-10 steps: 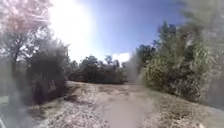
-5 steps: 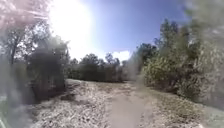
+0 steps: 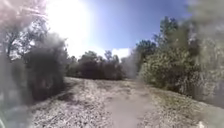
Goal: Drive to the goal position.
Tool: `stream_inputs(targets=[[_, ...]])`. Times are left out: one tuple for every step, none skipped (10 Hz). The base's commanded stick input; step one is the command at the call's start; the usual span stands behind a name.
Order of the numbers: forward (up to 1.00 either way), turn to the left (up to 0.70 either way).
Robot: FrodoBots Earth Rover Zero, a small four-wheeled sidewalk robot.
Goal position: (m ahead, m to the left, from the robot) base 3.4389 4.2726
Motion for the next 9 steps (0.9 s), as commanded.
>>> stream_inputs(targets=[[0.3, 0.0], [0.3, 0.0], [0.3, 0.0], [0.3, 0.0], [0.3, 0.0], [0.3, 0.0], [0.3, 0.0], [0.3, 0.0], [0.3, 0.0]])
